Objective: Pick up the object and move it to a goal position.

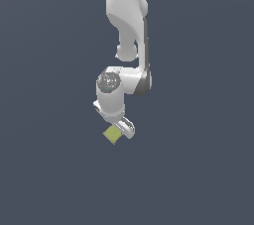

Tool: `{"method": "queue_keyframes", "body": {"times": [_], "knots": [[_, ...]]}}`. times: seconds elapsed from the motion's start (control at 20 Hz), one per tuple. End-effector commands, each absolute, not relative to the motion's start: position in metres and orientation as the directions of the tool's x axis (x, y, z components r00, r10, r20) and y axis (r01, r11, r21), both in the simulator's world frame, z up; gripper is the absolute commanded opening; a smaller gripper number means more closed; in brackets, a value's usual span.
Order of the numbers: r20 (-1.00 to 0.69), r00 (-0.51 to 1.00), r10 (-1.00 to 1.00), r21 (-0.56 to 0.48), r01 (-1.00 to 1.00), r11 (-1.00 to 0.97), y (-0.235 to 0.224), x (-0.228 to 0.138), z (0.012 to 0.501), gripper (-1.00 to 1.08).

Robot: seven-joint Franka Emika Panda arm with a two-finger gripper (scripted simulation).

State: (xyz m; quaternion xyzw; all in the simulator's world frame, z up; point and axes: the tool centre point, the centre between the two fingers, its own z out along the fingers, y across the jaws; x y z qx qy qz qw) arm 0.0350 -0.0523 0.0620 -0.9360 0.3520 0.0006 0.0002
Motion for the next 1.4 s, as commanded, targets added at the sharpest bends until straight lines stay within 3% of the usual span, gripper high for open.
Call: {"method": "queue_keyframes", "body": {"times": [0.0, 1.0, 1.05, 1.35], "knots": [[0.0, 0.743, -0.669, 0.0, -0.669, -0.743, -0.054, 0.036, 0.06, 1.0], [0.0, 0.742, -0.67, 0.0, -0.67, -0.742, -0.054, 0.036, 0.01, 1.0], [0.0, 0.742, -0.67, 0.0, -0.67, -0.742, -0.054, 0.036, 0.01, -1.0], [0.0, 0.742, -0.67, 0.0, -0.67, -0.742, -0.054, 0.036, 0.01, -1.0]]}}
